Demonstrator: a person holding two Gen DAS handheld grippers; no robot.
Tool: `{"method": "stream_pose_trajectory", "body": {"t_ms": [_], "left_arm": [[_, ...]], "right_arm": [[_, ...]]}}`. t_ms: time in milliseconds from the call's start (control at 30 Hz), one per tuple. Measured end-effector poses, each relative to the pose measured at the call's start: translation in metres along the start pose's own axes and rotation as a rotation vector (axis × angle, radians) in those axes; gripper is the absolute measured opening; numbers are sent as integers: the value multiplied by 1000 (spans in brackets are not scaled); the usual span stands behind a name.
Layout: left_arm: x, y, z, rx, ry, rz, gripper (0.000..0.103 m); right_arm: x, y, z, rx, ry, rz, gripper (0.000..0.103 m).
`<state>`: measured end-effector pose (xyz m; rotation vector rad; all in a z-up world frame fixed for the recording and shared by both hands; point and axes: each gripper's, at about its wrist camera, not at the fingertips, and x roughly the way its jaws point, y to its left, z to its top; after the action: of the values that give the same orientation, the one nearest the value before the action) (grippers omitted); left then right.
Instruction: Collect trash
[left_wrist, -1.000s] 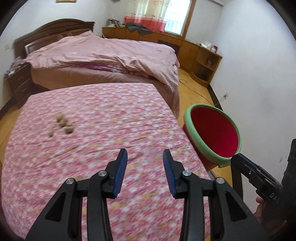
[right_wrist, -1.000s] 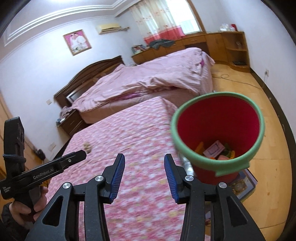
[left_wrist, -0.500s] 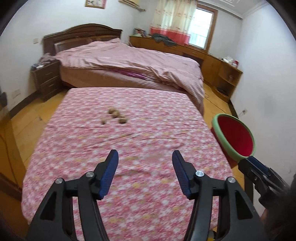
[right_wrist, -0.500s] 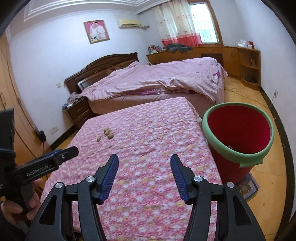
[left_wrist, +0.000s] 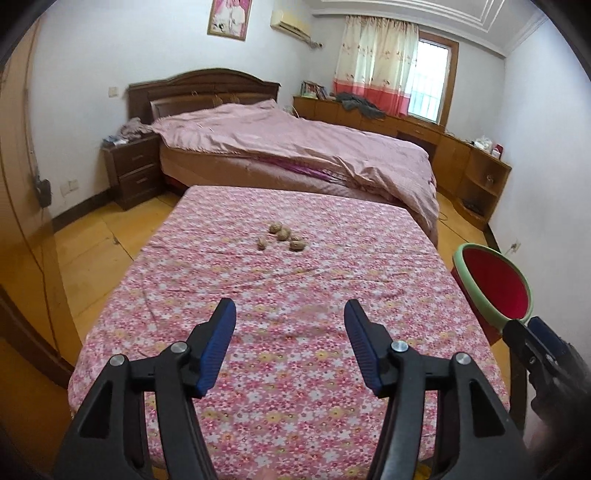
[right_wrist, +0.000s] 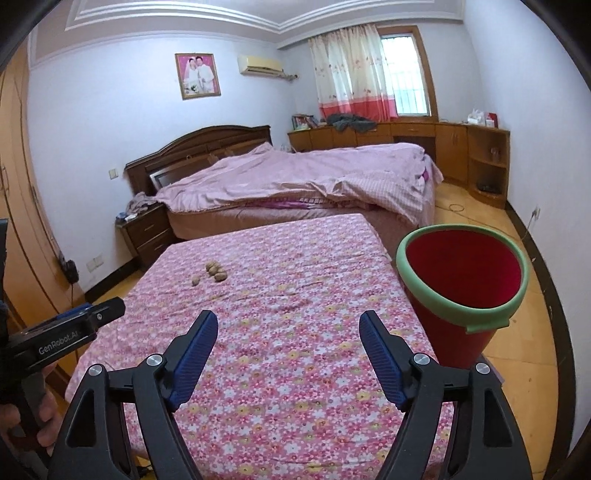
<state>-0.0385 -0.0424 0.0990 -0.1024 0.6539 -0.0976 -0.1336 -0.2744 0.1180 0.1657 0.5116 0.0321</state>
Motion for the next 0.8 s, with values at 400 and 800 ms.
{"method": "stream_pose_trajectory", "body": {"t_ms": [400, 800], "left_arm": [[-7, -1, -12, 1, -17, 15, 61], [-4, -3, -17, 15, -15, 47, 61]], "right_arm": [[-10, 4, -9, -8, -46, -31, 94], [-6, 0, -16, 13, -17, -59, 94]]}}
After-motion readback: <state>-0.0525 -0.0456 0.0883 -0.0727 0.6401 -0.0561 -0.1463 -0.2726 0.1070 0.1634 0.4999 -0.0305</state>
